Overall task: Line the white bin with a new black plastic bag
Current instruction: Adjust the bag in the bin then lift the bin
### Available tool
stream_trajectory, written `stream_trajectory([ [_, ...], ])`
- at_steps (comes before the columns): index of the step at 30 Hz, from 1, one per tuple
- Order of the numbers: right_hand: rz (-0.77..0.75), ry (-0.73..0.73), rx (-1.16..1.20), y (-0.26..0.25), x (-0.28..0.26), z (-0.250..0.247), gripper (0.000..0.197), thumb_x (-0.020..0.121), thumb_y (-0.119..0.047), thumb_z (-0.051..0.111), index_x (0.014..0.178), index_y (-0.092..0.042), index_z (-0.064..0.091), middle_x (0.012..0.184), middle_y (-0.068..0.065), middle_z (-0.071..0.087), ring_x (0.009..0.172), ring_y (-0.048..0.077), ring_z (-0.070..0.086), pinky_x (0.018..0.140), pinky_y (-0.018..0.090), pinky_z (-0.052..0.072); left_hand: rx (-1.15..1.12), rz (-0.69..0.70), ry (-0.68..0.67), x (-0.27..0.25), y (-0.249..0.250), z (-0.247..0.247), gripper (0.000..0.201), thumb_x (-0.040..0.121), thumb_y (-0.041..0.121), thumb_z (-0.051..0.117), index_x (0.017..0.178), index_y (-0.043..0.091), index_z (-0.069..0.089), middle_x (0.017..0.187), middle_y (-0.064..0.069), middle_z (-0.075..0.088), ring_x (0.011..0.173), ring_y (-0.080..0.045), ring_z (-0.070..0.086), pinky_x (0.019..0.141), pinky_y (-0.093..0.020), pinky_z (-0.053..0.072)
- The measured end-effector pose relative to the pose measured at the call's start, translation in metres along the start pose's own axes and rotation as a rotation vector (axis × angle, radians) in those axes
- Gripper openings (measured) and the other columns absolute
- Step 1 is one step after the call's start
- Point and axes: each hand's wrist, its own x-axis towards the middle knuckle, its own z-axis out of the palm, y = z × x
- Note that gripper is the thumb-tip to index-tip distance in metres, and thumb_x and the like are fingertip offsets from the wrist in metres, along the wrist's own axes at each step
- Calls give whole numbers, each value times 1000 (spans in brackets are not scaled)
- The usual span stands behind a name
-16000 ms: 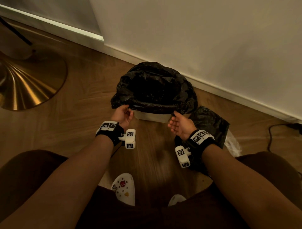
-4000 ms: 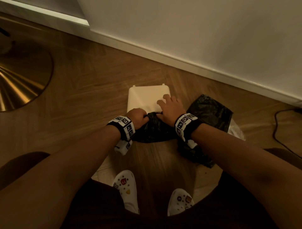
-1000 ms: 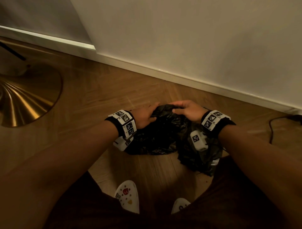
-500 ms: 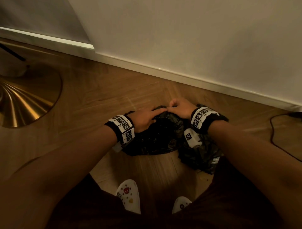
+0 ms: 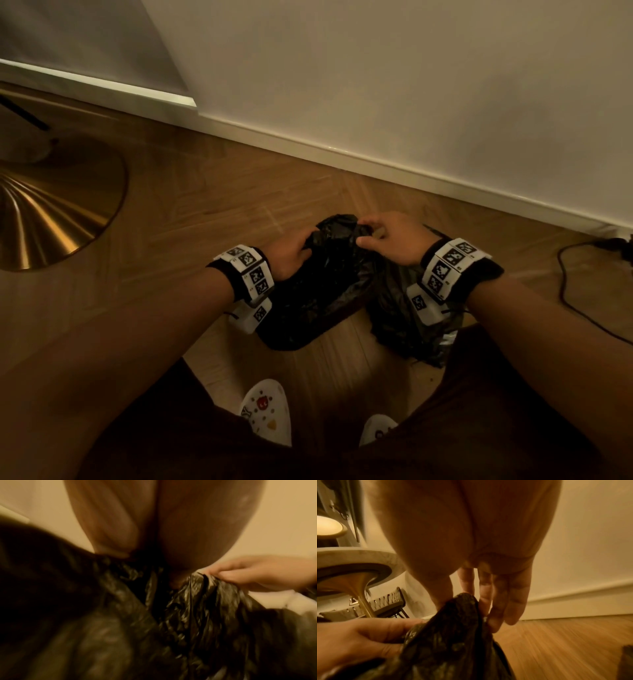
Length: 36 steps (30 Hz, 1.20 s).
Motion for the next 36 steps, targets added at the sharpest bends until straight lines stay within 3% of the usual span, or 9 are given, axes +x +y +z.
stream_trajectory([
  [5, 32, -155, 198, 13, 11, 23, 29, 98, -19, 61, 127, -22, 66, 115, 4, 73, 101, 24, 71, 90, 42, 59, -84, -72, -72, -17, -5, 17, 37, 102, 12, 44, 138, 18, 45, 129, -4, 58, 119, -21, 56, 100, -35, 45],
  [10, 183, -221, 566, 31, 9, 21, 25, 93, 4, 63, 110, -14, 58, 94, -3, 65, 79, 9, 64, 62, 19, 53, -170, -193, -206, -25, -7, 10, 46, 103, 23, 43, 147, 31, 31, 134, -6, 58, 115, -29, 59, 99, -48, 49],
  [14, 120, -223, 87, 35, 6, 18, 15, 92, -7, 65, 94, -22, 63, 97, 3, 68, 93, 19, 65, 89, 35, 54, -216, -256, -358, -31, -7, 2, 59, 103, 31, 46, 154, 32, 18, 142, 6, 49, 121, -14, 52, 94, -25, 44],
  [16, 93, -76, -57, 23, -2, 11, 9, 95, -18, 61, 90, -26, 64, 96, -2, 71, 94, 18, 66, 84, 30, 49, -224, -276, -390, -31, -12, 0, 66, 100, 36, 50, 155, 34, 15, 147, 6, 46, 127, -14, 50, 102, -28, 43],
  [18, 53, 15, 80, -1, -19, 0, 14, 96, -32, 62, 84, -27, 66, 83, -8, 72, 80, 11, 68, 75, 28, 50, -200, -278, -394, -31, -17, 1, 69, 97, 39, 54, 154, 38, 15, 148, 5, 47, 129, -15, 51, 109, -36, 42],
  [22, -29, -440, 246, -36, -54, 8, 31, 96, -48, 59, 97, -21, 73, 86, -1, 77, 76, 10, 74, 75, 27, 59, -132, -264, -404, -30, -23, 6, 76, 91, 46, 57, 152, 42, 12, 142, 4, 54, 122, -15, 57, 107, -40, 46],
  [27, 47, -787, 56, -13, -61, 41, 26, 91, -48, 66, 83, -26, 76, 67, -23, 67, 68, -4, 60, 70, 19, 47, -11, -224, -425, -34, -19, 7, 86, 97, 30, 58, 156, 28, -4, 144, -1, 52, 116, -14, 57, 92, -26, 47],
  [32, 57, -595, 110, 18, -50, 55, 28, 84, -45, 66, 105, -28, 74, 103, -6, 74, 98, 15, 68, 95, 43, 55, -8, -214, -259, -33, -30, 10, 68, 97, 19, 50, 155, 22, 15, 146, -8, 49, 126, -27, 53, 104, -39, 44],
  [36, 108, -325, 514, 13, -36, 50, 34, 87, -47, 67, 119, -34, 68, 119, -10, 71, 112, 12, 66, 102, 36, 49, -126, -227, -69, -29, -31, 3, 64, 98, 9, 46, 155, 22, 20, 149, -6, 45, 133, -27, 46, 99, -27, 37],
])
